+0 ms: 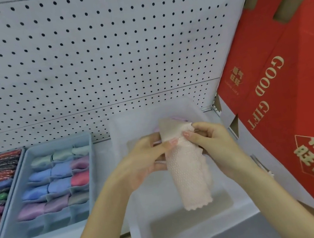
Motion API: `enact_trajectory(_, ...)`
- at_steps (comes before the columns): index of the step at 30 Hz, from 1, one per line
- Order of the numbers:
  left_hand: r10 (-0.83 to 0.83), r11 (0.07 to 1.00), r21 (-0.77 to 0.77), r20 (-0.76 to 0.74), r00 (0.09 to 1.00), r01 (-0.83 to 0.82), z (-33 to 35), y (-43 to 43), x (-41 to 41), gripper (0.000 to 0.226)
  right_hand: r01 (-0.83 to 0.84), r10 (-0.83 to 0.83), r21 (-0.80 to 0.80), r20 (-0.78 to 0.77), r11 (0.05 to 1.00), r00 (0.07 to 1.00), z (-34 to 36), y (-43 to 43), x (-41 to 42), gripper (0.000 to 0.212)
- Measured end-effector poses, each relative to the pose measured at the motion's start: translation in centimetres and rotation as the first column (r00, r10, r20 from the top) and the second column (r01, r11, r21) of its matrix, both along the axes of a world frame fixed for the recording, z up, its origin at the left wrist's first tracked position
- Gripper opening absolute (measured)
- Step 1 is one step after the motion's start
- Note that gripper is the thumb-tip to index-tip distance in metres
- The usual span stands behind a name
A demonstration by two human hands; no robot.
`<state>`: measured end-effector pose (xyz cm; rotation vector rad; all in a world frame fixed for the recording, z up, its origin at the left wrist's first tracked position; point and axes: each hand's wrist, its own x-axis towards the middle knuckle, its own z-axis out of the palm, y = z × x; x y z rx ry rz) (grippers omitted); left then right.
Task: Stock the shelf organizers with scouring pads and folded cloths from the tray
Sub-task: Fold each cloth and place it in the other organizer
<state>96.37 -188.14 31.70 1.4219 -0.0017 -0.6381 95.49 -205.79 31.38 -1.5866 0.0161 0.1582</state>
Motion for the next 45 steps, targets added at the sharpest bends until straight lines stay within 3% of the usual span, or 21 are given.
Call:
enact_trajectory(3,0.055,0.998,0.024,0.025,0.998,-0.056,-1.2,0.2,-0.8,0.018,0.053,-0.047,0.050,-0.105,0.997,0.993,-1.0,0.2,-0.5,0.006)
enact_trajectory(8,0.206,0.976,0.055,0.076,0.976,-0.210,-2.2,-0.3,-1.0,0.013,0.113,-0.092,0.090,-0.212,0.990,0.973,-2.1,1.0,-0.9,0.014)
enact_trajectory(12,0.303,0.951,0.044,0.057,0.951,-0.305,-3.4,-0.4,-1.1,0.016,0.044,-0.040,0.012,-0.237,0.999,0.971,-2.8,1.0,-0.6,0.020)
enact_trajectory(15,0.321,0.947,-0.034,0.029,0.947,-0.320,-3.6,-0.1,-0.9,0.019,-0.017,0.036,0.078,-0.256,0.997,0.966,-2.7,1.0,-0.3,0.024)
enact_trajectory(18,0.289,0.950,-0.152,0.082,0.954,-0.275,-2.2,0.3,-0.1,0.022,-0.039,0.064,0.178,-0.132,0.983,0.989,-1.4,1.2,0.6,0.020)
enact_trajectory(20,0.254,0.955,-0.203,0.176,0.951,-0.218,-0.8,0.9,0.6,0.036,-0.067,0.066,0.161,0.015,0.985,0.998,-0.1,1.0,1.3,0.018)
enact_trajectory(22,0.237,0.963,-0.195,0.277,0.931,-0.187,0.7,1.5,1.1,0.049,-0.123,0.128,-0.035,0.240,0.992,0.962,1.2,0.4,1.9,0.020)
enact_trajectory(25,0.236,0.971,-0.133,0.411,0.881,-0.198,1.8,1.9,1.0,0.025,-0.089,0.324,-0.442,0.491,0.892,0.809,2.6,-0.4,2.3,0.024)
enact_trajectory(27,0.227,0.974,-0.106,0.514,0.827,-0.202,1.9,1.6,0.9,0.014,-0.016,0.376,-0.538,0.567,0.843,0.733,3.1,-0.4,2.3,0.032)
enact_trajectory(29,0.225,0.973,-0.087,0.584,0.780,-0.216,1.8,1.3,1.0,0.012,0.039,0.342,-0.532,0.597,0.846,0.725,3.0,0.2,2.2,0.022)
enact_trajectory(32,0.239,0.966,-0.075,0.620,0.747,-0.246,1.8,1.0,1.4,0.010,0.052,0.150,-0.346,0.532,0.937,0.833,2.8,1.4,2.3,0.008)
enact_trajectory(35,0.277,0.954,-0.095,0.634,0.722,-0.283,2.0,1.0,1.7,0.022,-0.040,0.080,-0.109,0.393,0.993,0.916,2.8,2.3,2.3,0.043)
enact_trajectory(37,0.332,0.941,-0.159,0.607,0.722,-0.299,2.4,1.2,1.9,0.023,-0.085,0.095,-0.055,0.226,0.995,0.969,2.6,2.6,2.4,0.058)
enact_trajectory(39,0.396,0.918,-0.215,0.555,0.731,-0.334,2.6,1.3,2.2,0.022,-0.142,0.147,-0.057,0.095,0.988,0.985,2.3,2.8,2.3,0.048)
enact_trajectory(41,0.450,0.893,-0.263,0.490,0.747,-0.366,2.7,1.1,2.4,0.022,-0.169,0.175,-0.073,0.087,0.983,0.981,1.9,3.2,2.2,0.029)
enact_trajectory(45,0.494,0.852,-0.321,0.229,0.839,-0.414,2.1,0.0,2.0,0.037,0.060,-0.045,-0.080,0.169,0.995,0.985,1.3,5.0,2.0,0.016)
